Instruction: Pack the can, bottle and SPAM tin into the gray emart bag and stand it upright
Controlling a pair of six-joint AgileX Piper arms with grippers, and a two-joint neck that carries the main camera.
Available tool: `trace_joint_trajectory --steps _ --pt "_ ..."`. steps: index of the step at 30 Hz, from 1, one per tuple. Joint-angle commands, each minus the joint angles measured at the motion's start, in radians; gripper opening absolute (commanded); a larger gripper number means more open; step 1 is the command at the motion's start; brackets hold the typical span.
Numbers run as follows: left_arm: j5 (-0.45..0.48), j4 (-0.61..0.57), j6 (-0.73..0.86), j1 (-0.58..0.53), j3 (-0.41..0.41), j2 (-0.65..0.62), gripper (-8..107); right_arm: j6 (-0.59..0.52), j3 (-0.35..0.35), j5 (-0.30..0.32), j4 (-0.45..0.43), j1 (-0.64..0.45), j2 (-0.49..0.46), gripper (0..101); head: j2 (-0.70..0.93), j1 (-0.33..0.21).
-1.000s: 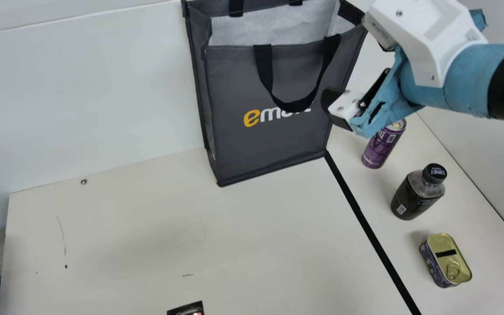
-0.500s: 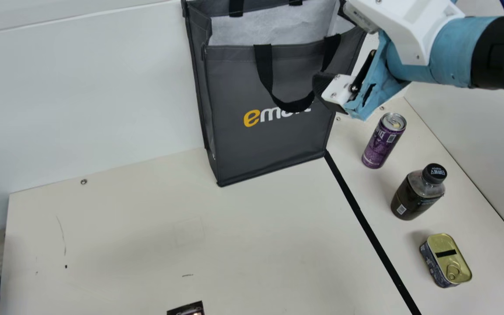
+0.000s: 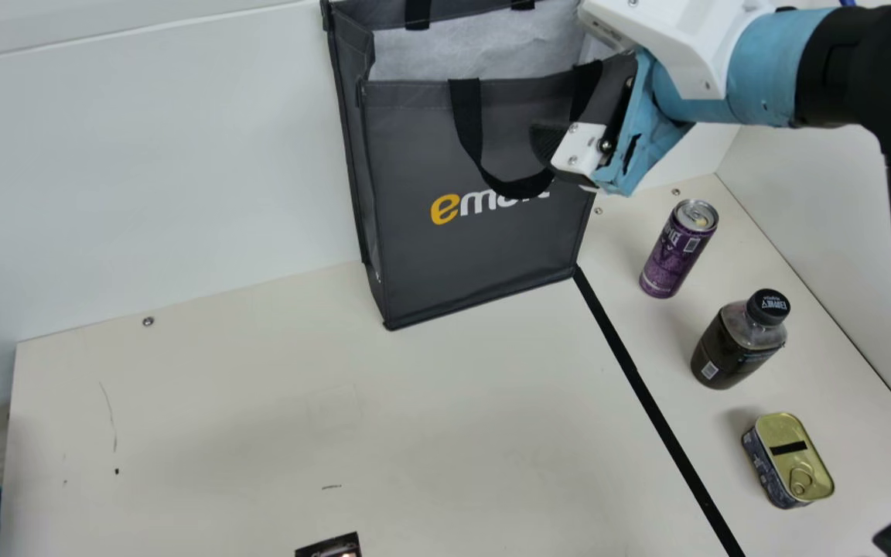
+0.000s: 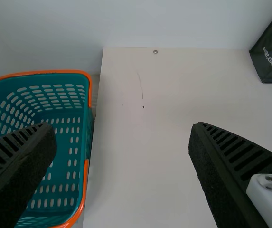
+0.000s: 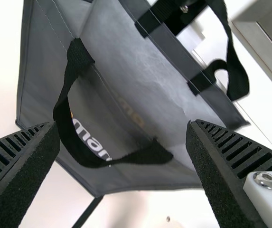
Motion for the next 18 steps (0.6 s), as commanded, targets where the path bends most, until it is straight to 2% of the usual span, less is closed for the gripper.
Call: trace_joint_trajectory --steps 1,18 --pt "0.0 0.0 0.0 0.0 0.0 0.0 90 -0.016 -0.008 0.002 0.011 -0.001 0.012 95 -0.001 -0.023" --pt "0.0 0.0 0.0 0.0 0.0 0.0 90 -0.129 -0.063 0.002 0.087 0.005 0.122 95 -0.001 -0.023"
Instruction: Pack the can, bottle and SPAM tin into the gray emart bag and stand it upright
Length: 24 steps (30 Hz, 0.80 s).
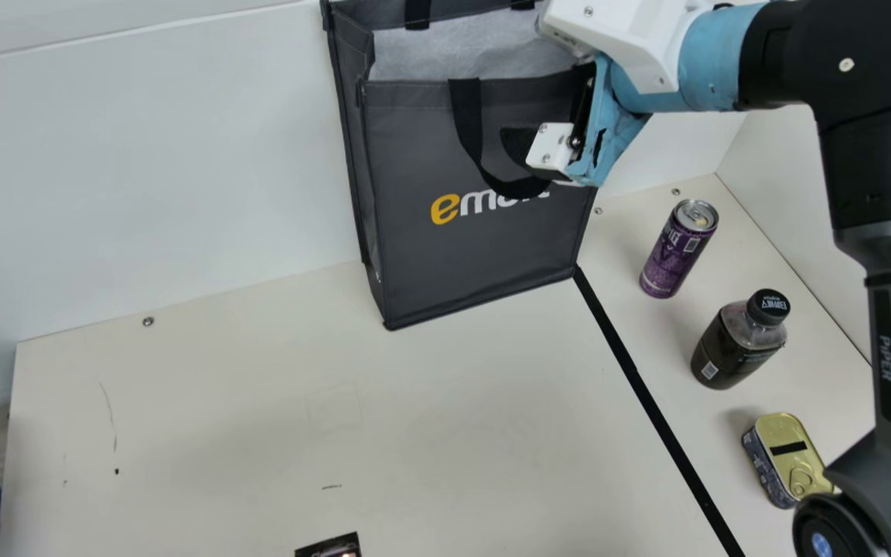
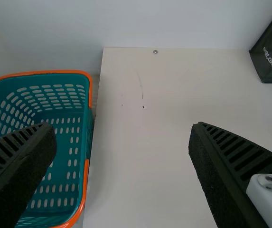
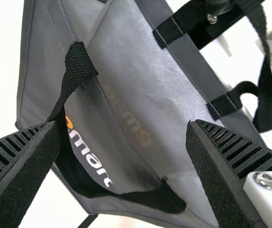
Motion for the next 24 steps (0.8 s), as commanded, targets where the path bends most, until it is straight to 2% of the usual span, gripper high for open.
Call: trace_joint_trajectory --steps 1,24 --pt "0.0 0.0 0.0 0.0 0.0 0.0 90 -0.011 -0.003 0.001 0.008 0.001 0.009 95 -0.002 -0.023" --pt "0.0 0.0 0.0 0.0 0.0 0.0 90 -0.146 0.017 0.001 0.056 0.008 0.104 95 -0.002 -0.023"
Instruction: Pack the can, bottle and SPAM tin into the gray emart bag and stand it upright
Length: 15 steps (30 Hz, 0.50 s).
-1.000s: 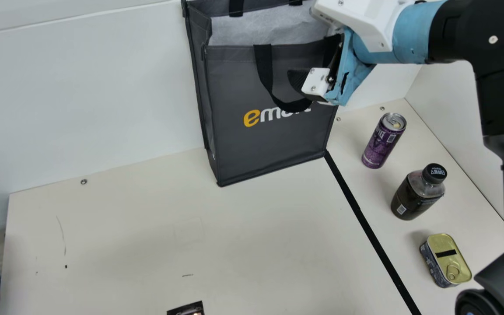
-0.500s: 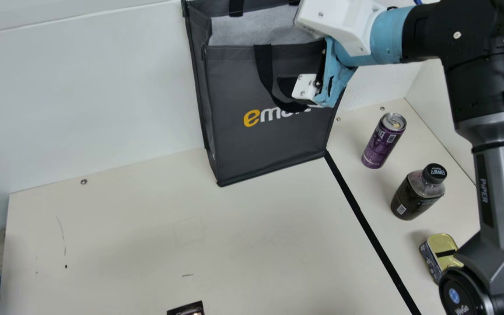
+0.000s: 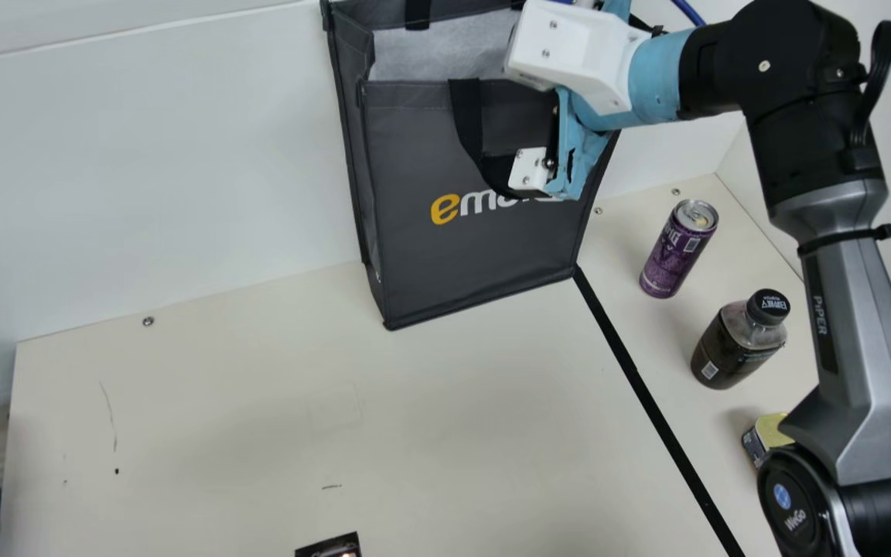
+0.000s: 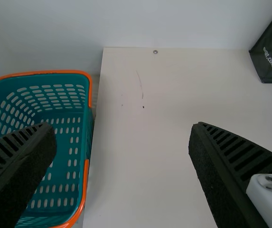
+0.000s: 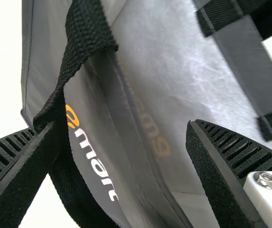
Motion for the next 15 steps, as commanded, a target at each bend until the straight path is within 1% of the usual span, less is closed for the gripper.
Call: trace_joint_trajectory --steps 1,15 --pt "0.0 0.0 0.0 0.0 0.0 0.0 90 -0.008 0.005 0.0 0.008 0.001 0.002 95 -0.001 -0.024" --pt "0.0 0.0 0.0 0.0 0.0 0.0 90 -0.053 0.031 0.0 0.048 0.001 0.018 1 -0.001 -0.024"
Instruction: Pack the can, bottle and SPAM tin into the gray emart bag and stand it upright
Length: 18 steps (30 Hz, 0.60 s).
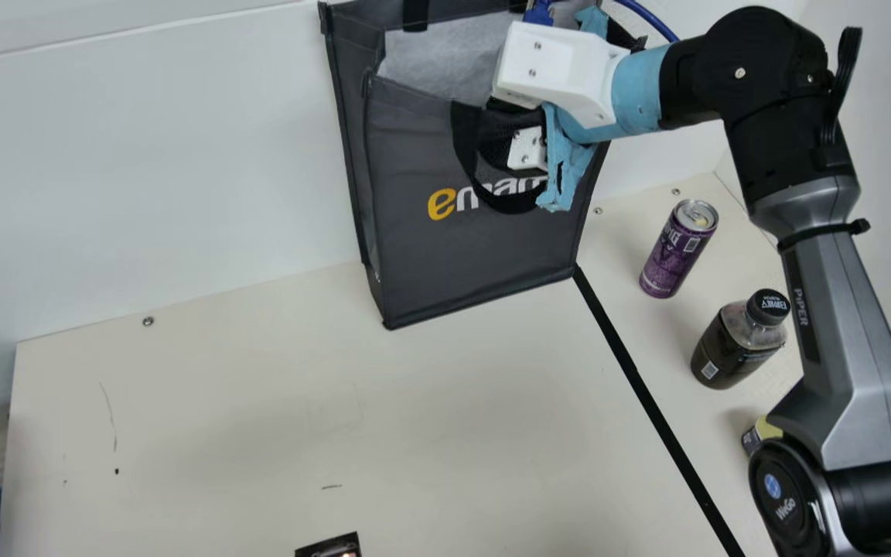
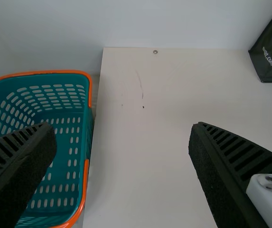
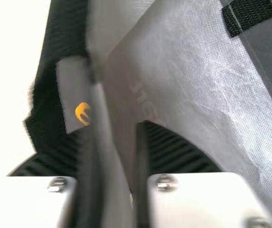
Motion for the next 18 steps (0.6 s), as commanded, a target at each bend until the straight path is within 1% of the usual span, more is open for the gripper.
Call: trace_joint_trajectory --steps 1,8,18 --pt "0.0 0.0 0.0 0.0 0.0 0.0 90 0.001 0.0 0.0 0.006 -0.001 -0.001 0 -0.002 -0.024" --pt "0.0 0.0 0.0 0.0 0.0 0.0 90 0.015 0.002 0.0 0.015 -0.005 -0.012 0 -0.002 -0.024" --pt "0.0 0.0 0.0 0.0 0.0 0.0 90 0.044 0.007 0.0 0.01 0.007 -0.059 0 -0.002 -0.024"
